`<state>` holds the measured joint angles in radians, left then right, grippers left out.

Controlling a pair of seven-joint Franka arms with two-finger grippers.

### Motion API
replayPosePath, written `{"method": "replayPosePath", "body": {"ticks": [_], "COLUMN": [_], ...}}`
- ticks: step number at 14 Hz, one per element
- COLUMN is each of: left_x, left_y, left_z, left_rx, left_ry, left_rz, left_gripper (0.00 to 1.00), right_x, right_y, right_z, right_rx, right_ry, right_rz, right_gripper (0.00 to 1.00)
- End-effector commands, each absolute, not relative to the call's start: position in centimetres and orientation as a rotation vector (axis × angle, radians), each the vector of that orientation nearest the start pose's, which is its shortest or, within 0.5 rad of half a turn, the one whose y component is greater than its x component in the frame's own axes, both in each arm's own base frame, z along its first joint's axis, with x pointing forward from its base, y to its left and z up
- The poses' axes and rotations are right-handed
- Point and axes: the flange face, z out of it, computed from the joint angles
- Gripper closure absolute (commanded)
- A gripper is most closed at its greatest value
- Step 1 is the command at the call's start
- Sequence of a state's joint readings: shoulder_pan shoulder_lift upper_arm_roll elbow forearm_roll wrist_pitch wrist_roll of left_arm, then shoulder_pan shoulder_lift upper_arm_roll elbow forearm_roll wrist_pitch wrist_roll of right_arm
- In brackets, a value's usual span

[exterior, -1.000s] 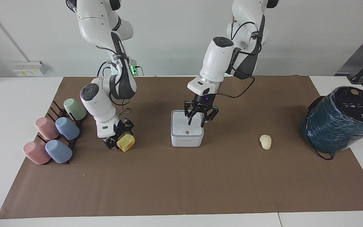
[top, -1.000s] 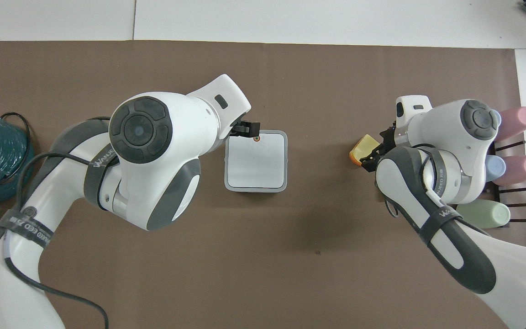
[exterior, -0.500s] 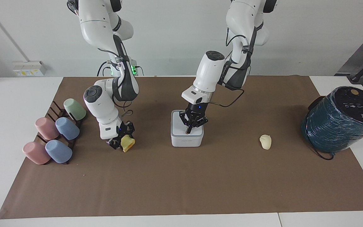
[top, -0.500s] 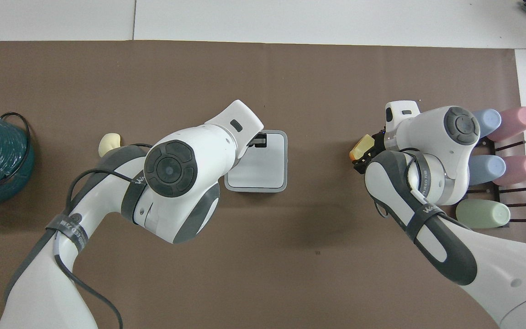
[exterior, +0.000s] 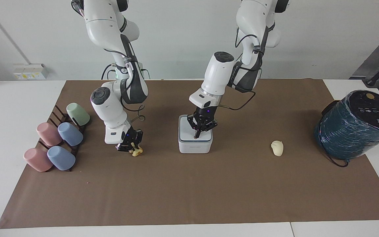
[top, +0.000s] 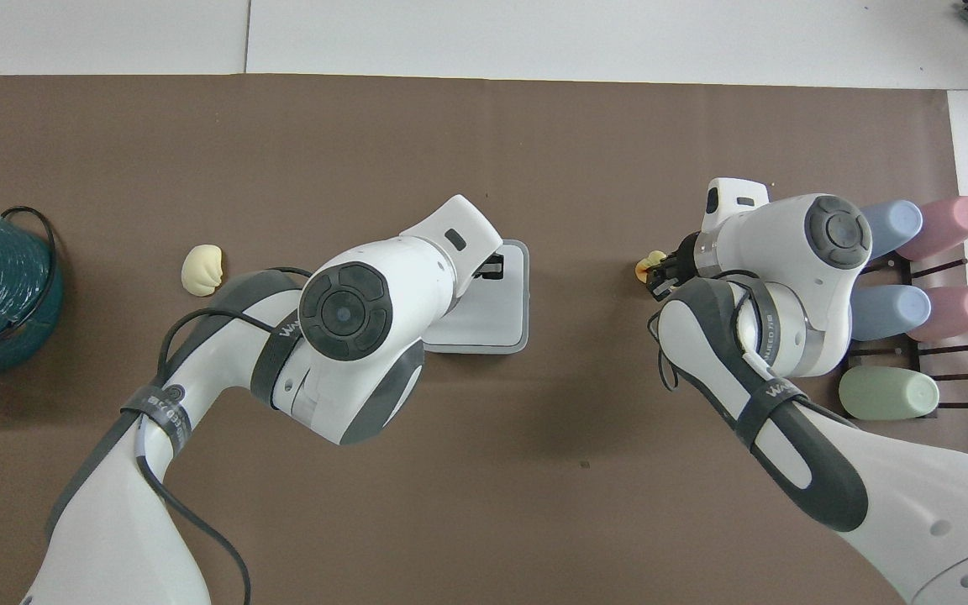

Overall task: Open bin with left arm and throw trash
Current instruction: 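Lift the bin lid with the left gripper while the right gripper grasps the wedge, then drop the orange wedge into the bin while the left gripper reaches the lump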

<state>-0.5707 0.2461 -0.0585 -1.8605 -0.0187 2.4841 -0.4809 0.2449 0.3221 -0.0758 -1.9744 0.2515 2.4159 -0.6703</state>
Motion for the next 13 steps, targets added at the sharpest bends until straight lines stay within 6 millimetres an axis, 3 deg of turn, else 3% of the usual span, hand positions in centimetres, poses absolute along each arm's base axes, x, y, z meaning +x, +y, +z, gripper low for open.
{"method": "replayPosePath", "body": {"ticks": [1,4,5,6,9,11,13], "left_x": [51.3,51.0,50.7,50.4,50.3,51.4,53.0], "left_y": [-35.4,-32.4,-31.3,-30.3,-27.8,-25.8,-22.7], "left_z": [45.4,46.1,46.2,45.9,44.8,43.7,42.4], "left_rx": [-3.267,-3.216,-3.195,-3.167,-3.139,-3.169,-3.190], "left_ry": [0.169,0.124,0.120,0.156,0.201,0.222,0.222], "left_rz": [-0.344,-0.174,-0.110,-0.034,0.043,-0.078,-0.232], "left_gripper": [1.00,1.00,1.00,1.00,1.00,0.99,0.91], "right_x": [61.0,61.5,61.5,61.2,60.5,60.4,60.3], "right_y": [10.2,12.2,13.7,16.6,21.9,25.4,28.7], "right_z": [37.7,43.8,45.4,46.6,47.4,47.3,46.1], "right_rx": [-2.866,-2.888,-2.887,-2.856,-2.707,-2.647,-2.615], "right_ry": [-0.763,-0.357,-0.243,-0.129,0.144,0.212,0.281], "right_rz": [-0.201,-0.094,-0.070,-0.049,-0.023,-0.002,0.016], "right_gripper": [1.00,1.00,1.00,1.00,1.00,1.00,1.00]}}
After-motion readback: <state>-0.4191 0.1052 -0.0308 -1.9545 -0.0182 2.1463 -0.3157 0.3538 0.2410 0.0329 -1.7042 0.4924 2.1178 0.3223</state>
